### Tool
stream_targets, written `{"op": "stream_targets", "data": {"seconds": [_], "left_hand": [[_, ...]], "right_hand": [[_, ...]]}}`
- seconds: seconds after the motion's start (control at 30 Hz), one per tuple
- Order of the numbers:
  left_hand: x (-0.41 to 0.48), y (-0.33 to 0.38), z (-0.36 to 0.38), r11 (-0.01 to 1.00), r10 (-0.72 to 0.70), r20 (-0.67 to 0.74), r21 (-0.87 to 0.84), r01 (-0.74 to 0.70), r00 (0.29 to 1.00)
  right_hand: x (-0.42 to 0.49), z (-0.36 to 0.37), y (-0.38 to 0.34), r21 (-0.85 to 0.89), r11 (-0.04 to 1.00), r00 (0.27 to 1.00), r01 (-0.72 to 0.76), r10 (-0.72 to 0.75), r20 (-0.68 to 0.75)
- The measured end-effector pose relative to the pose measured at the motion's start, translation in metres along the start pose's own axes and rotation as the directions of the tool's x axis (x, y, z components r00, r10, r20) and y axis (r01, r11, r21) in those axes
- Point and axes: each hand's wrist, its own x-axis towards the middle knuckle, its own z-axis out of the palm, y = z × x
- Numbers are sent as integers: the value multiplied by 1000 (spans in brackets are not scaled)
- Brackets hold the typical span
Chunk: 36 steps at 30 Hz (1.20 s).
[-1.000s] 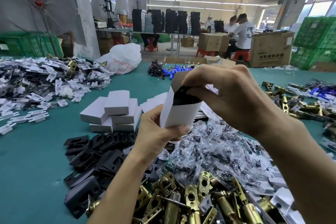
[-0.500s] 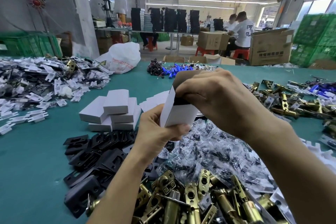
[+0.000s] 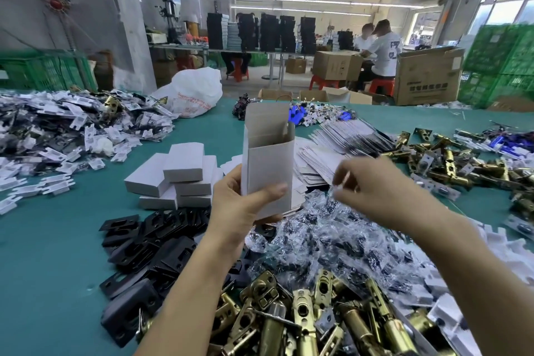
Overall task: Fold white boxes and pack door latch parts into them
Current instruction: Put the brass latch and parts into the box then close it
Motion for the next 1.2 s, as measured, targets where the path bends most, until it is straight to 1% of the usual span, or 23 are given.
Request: {"op": "stream_targets", "data": {"seconds": [0.03,0.07,0.1,0.13,0.17,0.2,0.23,0.27,0.3,0.33,0.37,0.4,0.47,0.57,0.6,0.67,0.73,0.77,0.83,0.93,1.0,1.1,1.2], "left_hand": [[0,0,0,1000,-7,-14,-17,7,1000],[1,0,0,999,-13,-24,-30,12,1000],[1,-1,0,999,-18,-28,-33,17,999],[1,-1,0,1000,-22,-27,-20,22,999],[1,-1,-1,999,-26,-26,21,26,999],[1,-2,-1,996,-28,-24,86,30,999],[1,-3,0,987,-28,-16,156,30,999],[0,-4,0,977,-28,-1,211,28,1000],[0,-5,0,970,-31,17,243,26,999],[0,-6,1,966,-34,34,257,25,999],[0,-5,1,965,-35,49,260,22,998],[-1,-5,2,966,-34,63,260,17,997],[-1,-4,2,967,-30,97,256,4,995],[-2,-4,2,970,-34,134,243,0,990],[-2,-4,2,970,-34,148,244,-3,988],[-3,-4,2,966,-28,190,256,-22,981],[-3,-5,2,962,-25,223,271,-38,974],[-3,-5,2,961,-24,233,273,-42,972],[-3,-5,2,959,-23,247,279,-48,969],[-4,-6,2,949,-37,238,311,-40,971],[-3,-6,2,955,-48,218,297,-20,975],[-2,-4,1,971,-62,202,239,12,977],[-2,-2,-1,981,-76,199,192,37,977]], "right_hand": [[-2,7,6,-44,998,993,-37,41,113],[-4,14,10,-58,997,986,-43,51,157],[-5,19,12,-43,998,989,-36,41,143],[-5,22,12,-10,1000,996,-20,21,86],[-5,25,10,38,999,1000,0,1,-6],[-4,26,7,100,994,992,35,-22,-128],[-3,24,2,158,983,961,95,-49,-271],[-2,20,-5,196,965,910,172,-79,-407],[-2,15,-12,207,946,859,249,-117,-498],[-2,9,-20,190,931,830,311,-169,-531],[-1,4,-27,149,921,822,359,-236,-519],[1,-1,-34,101,916,830,387,-299,-472],[5,-7,-43,26,926,871,377,-345,-348],[12,-18,-53,-24,949,921,314,-311,-236],[15,-23,-55,-32,956,941,291,-292,-169],[21,-32,-57,-61,962,964,265,-264,21],[24,-40,-58,-17,963,942,267,-257,216],[26,-42,-57,27,963,924,267,-264,278],[27,-44,-56,63,968,910,245,-252,331],[28,-40,-53,7,974,921,227,-217,323],[26,-37,-51,19,972,941,236,-233,245],[20,-33,-47,166,952,958,256,-273,86],[14,-31,-43,304,899,949,316,-299,-101]]}}
